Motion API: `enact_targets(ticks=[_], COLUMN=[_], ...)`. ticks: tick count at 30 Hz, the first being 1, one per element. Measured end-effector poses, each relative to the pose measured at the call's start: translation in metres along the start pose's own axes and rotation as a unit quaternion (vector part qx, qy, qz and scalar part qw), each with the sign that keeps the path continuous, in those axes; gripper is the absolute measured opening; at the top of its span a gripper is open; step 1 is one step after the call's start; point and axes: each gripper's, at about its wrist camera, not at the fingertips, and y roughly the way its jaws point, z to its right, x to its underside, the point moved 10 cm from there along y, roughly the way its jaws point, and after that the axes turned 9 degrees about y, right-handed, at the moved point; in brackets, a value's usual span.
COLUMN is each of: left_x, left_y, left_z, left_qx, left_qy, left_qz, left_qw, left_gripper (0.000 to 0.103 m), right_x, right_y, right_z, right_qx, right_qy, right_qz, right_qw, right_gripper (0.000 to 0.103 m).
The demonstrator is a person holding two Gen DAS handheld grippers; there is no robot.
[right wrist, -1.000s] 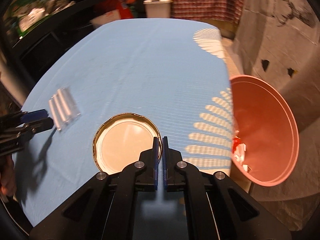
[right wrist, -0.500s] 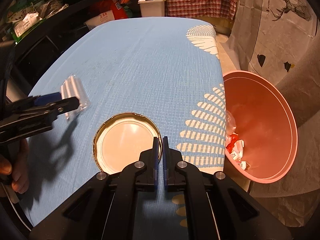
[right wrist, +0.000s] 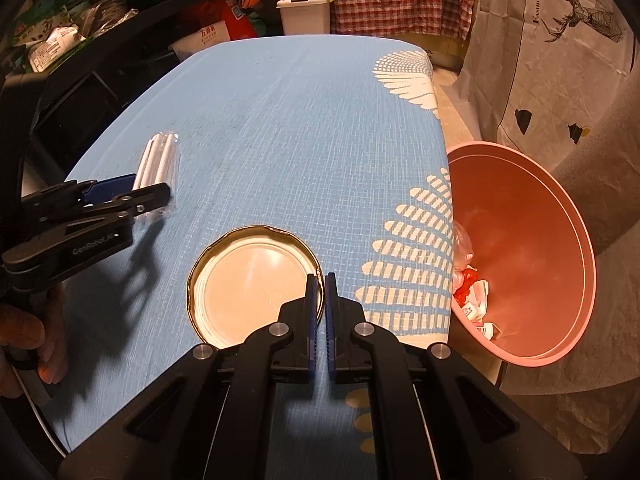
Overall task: Collect trash
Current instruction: 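Grasp the clear straw pack with the left tool while the right tool grasps the gold jar lid, then lift the straw pack with the left tool while the right tool carries the lid over the bin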
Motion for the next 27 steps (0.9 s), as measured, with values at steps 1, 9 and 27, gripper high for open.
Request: enact_targets(ticks=[1,9,27], left_x=[0.002,0.003,-0.021], left_y=[-0.001,-0.017,-0.080], left_z=[-0.002,-0.013,-0.010], left_qx=[-0.001,-0.011,-0.020], left_qy=[0.001,-0.003,-0.002], left_qz=[0.000,0.013,0.085], left_qw=[1.0000,0.9998,0.9962], left_gripper=[0.028,0.009,0.009], right_x=[0.000,-0.003,-0.016], right_y=[-0.001,-0.010,-0.059], right_z=[-0.001,-0.001,0.000], right_qx=[-0.001,-0.002,-0.007], right_qy=[-0.001,0.001,0.005], right_qz=[0.001,0.014,0.078], right_qw=[1.000,1.000,0.997], right_gripper=[0.004,0.004,0.004])
